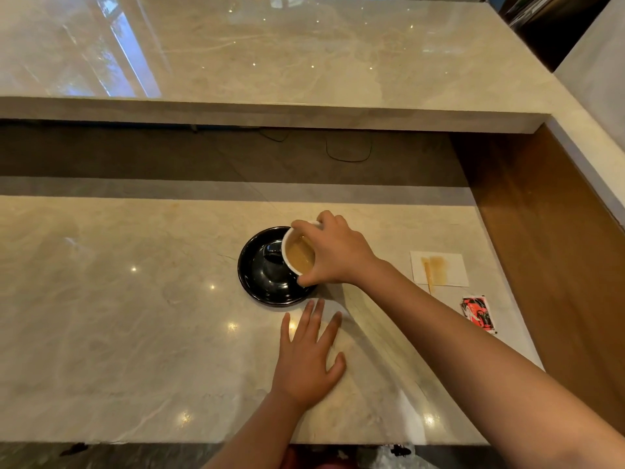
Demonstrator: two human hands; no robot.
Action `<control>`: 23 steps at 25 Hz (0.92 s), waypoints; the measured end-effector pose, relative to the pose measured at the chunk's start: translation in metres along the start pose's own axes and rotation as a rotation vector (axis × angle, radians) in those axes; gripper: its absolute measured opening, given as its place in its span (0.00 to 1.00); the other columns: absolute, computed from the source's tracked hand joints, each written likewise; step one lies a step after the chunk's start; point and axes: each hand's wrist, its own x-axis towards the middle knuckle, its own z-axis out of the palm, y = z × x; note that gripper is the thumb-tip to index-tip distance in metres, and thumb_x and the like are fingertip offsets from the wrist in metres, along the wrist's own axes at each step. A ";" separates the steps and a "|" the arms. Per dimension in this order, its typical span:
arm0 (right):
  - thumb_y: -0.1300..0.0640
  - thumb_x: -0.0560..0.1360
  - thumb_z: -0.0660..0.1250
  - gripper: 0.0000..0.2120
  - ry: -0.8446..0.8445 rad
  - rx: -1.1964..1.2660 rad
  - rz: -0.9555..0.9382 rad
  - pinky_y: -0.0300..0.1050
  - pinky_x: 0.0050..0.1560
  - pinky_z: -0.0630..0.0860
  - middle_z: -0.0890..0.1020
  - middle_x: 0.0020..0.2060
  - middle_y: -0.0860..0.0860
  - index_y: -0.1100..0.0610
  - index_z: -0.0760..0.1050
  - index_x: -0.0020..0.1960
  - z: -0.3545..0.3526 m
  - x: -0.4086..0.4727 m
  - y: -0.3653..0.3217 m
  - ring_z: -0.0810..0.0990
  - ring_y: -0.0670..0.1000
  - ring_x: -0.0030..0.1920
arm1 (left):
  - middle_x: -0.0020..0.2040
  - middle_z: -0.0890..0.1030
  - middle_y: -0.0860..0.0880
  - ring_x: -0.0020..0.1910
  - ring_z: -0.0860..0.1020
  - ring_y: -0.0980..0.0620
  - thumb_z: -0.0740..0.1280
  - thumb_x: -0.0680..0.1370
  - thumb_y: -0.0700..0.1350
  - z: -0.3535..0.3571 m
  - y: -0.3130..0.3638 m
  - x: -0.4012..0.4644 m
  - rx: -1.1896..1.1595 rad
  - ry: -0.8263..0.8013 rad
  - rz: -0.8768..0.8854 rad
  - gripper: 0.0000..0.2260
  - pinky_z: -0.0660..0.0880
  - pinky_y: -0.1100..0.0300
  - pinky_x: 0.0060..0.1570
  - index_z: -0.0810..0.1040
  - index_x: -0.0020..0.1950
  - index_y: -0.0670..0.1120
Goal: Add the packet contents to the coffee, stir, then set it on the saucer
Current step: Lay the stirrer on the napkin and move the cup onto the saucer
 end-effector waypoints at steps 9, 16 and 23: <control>0.41 0.59 0.74 0.42 -0.006 -0.008 -0.055 0.51 0.48 0.73 0.67 0.61 0.56 0.47 0.59 0.67 0.019 0.031 -0.036 0.65 0.58 0.60 | 0.74 0.60 0.43 0.73 0.49 0.48 0.58 0.74 0.57 -0.002 -0.001 0.001 0.004 -0.009 -0.001 0.27 0.47 0.40 0.65 0.61 0.73 0.52; 0.41 0.60 0.73 0.41 -0.042 -0.077 -0.071 0.53 0.49 0.74 0.67 0.62 0.58 0.48 0.60 0.68 0.024 0.035 -0.041 0.65 0.60 0.61 | 0.74 0.59 0.44 0.73 0.48 0.48 0.56 0.76 0.58 0.000 -0.002 0.001 -0.002 -0.022 -0.002 0.27 0.47 0.39 0.65 0.59 0.73 0.52; 0.41 0.61 0.74 0.42 -0.092 -0.111 -0.058 0.54 0.50 0.74 0.65 0.64 0.58 0.48 0.59 0.69 0.020 0.037 -0.042 0.65 0.60 0.62 | 0.74 0.60 0.44 0.73 0.49 0.48 0.56 0.76 0.59 -0.001 -0.001 0.000 -0.006 -0.022 -0.008 0.27 0.48 0.40 0.65 0.59 0.73 0.53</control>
